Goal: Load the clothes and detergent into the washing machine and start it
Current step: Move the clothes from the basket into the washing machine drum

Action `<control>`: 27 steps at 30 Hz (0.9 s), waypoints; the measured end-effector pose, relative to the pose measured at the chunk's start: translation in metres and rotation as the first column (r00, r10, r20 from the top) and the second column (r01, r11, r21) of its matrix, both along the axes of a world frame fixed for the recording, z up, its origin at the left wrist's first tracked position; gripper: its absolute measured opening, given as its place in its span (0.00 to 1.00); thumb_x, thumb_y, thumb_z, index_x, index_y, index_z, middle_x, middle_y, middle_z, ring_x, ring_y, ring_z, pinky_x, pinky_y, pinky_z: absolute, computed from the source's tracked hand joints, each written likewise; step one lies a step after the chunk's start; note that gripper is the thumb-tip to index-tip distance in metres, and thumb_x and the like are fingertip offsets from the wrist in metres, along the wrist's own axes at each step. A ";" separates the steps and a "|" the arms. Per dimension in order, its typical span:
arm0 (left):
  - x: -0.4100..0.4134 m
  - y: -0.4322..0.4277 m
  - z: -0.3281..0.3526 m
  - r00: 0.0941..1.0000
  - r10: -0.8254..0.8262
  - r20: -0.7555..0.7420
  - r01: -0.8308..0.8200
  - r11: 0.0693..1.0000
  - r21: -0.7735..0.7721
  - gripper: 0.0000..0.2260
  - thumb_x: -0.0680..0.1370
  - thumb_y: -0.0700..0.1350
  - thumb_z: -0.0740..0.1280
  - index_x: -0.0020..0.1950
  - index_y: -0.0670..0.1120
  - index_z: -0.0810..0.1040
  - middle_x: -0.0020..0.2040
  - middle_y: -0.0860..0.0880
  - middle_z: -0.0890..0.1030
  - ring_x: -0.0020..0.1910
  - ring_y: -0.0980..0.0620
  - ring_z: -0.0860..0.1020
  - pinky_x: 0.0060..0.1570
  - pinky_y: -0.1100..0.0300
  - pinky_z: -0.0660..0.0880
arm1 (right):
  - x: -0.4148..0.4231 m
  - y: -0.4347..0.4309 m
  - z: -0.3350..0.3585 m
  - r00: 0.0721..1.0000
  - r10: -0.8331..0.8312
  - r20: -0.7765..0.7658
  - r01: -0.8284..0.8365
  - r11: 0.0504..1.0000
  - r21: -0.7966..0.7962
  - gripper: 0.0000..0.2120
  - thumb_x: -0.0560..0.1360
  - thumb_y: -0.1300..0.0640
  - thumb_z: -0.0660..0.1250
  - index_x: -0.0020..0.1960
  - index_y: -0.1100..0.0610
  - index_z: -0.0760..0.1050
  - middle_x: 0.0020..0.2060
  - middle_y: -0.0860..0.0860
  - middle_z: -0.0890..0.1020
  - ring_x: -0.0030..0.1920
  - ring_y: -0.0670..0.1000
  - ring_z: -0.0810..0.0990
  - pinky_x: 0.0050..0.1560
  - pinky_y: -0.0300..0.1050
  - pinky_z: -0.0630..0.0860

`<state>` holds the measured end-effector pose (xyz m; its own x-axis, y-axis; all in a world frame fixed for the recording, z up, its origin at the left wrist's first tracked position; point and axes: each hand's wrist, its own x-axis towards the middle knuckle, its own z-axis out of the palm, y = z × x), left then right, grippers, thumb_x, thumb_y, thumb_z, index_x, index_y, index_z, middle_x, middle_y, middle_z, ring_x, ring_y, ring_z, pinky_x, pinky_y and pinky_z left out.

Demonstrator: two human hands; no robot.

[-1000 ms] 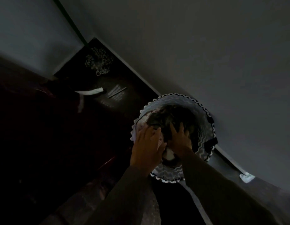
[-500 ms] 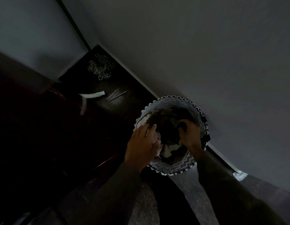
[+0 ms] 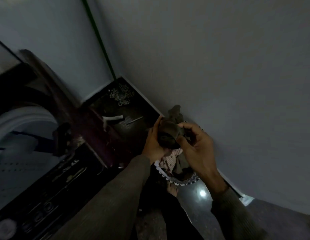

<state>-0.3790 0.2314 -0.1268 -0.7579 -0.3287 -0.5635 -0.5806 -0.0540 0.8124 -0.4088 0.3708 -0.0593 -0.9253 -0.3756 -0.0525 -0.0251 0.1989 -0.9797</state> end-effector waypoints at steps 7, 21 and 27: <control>0.013 -0.025 0.082 0.913 0.397 -0.093 -0.324 0.844 0.428 0.12 0.83 0.45 0.60 0.65 0.47 0.77 0.58 0.42 0.82 0.55 0.41 0.81 0.50 0.46 0.80 | 0.023 -0.011 0.052 0.999 -0.010 -0.032 0.009 0.999 -0.037 0.10 0.76 0.66 0.69 0.53 0.54 0.78 0.48 0.46 0.83 0.51 0.46 0.82 0.52 0.40 0.79; 0.076 -0.082 0.188 0.814 0.488 -0.315 -0.167 0.716 0.678 0.14 0.81 0.48 0.56 0.55 0.45 0.79 0.47 0.49 0.86 0.45 0.53 0.85 0.43 0.61 0.81 | 0.054 -0.097 0.073 0.856 0.325 0.402 -0.074 0.847 -0.527 0.40 0.68 0.51 0.77 0.74 0.52 0.62 0.66 0.55 0.77 0.66 0.58 0.76 0.66 0.59 0.74; 0.100 -0.129 0.203 0.785 0.476 -0.396 -0.398 0.878 0.267 0.12 0.84 0.48 0.58 0.62 0.48 0.79 0.55 0.48 0.83 0.54 0.48 0.80 0.58 0.54 0.78 | 0.064 -0.150 0.103 0.880 0.281 0.382 0.003 0.802 -0.597 0.22 0.71 0.69 0.68 0.64 0.64 0.73 0.58 0.62 0.81 0.58 0.63 0.80 0.60 0.59 0.77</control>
<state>-0.2786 0.1026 0.0766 -0.7319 -0.6202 -0.2824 -0.0482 -0.3663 0.9293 -0.3444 0.2212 0.0440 -0.7910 -0.5888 -0.1664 0.4432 -0.3639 -0.8192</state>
